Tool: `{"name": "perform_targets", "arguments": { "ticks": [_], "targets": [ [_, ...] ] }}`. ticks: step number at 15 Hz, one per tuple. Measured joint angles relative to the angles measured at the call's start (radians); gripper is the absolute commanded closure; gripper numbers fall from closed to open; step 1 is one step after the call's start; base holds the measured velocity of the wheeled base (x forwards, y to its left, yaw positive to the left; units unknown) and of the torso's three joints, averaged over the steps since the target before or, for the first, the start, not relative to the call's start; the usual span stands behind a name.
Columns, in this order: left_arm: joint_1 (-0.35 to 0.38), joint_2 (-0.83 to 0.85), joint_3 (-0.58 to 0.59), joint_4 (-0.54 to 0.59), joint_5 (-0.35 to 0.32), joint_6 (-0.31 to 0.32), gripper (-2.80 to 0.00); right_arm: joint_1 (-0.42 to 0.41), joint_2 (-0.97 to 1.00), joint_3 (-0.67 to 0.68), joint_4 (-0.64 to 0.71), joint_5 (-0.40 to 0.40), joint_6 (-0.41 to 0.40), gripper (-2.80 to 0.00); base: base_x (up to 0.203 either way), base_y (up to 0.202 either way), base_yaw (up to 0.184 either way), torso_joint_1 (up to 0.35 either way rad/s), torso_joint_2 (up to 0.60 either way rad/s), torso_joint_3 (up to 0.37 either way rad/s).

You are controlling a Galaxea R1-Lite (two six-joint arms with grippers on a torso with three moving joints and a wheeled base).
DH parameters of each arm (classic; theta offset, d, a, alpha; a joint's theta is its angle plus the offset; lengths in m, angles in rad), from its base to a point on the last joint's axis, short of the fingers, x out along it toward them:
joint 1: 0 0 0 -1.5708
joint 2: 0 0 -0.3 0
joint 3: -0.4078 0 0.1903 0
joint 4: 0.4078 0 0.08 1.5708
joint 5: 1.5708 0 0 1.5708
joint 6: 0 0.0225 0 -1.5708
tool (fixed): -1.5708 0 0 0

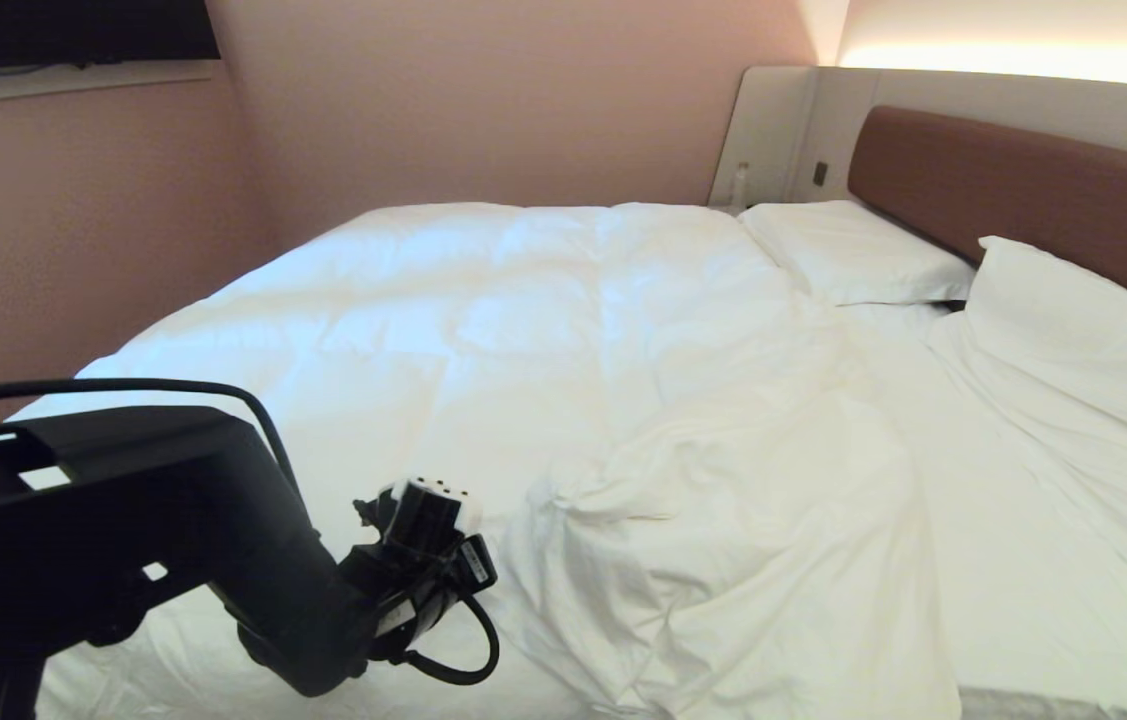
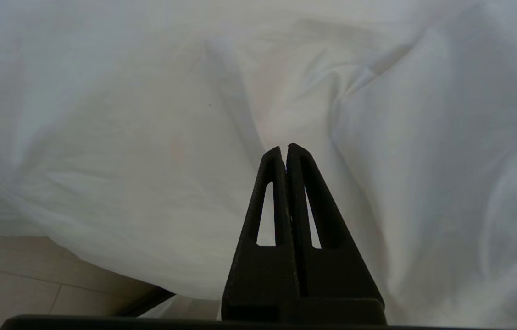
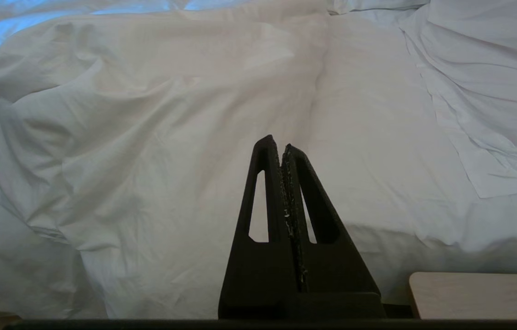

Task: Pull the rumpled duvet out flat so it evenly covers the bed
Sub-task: Flatten the corners of the folded blanket

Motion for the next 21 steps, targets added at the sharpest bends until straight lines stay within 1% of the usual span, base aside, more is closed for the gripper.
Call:
{"name": "perform_targets", "arguments": {
  "ticks": [4,9,18,21],
  "targets": [
    [0.0,-0.043,-0.002,0.002,-0.014,0.005,0.0,0.0,0.0,0.0,0.0,0.0,0.0,0.0,0.0,0.0,0.0,0.0,0.0,0.0],
    [0.0,-0.085,0.013,0.002,-0.05,0.003,0.0,0.0,0.0,0.0,0.0,0.0,0.0,0.0,0.0,0.0,0.0,0.0,0.0,0.0],
    [0.0,-0.092,0.012,0.002,-0.05,0.003,0.0,0.0,0.0,0.0,-0.001,-0.001,0.002,0.0,0.0,0.0,0.0,0.0,0.0,0.0],
    [0.0,-0.096,0.013,0.002,-0.051,0.003,0.0,0.0,0.0,0.0,-0.002,-0.001,0.001,0.0,0.0,0.0,0.0,-0.111,0.25,0.142]
  ]
}}
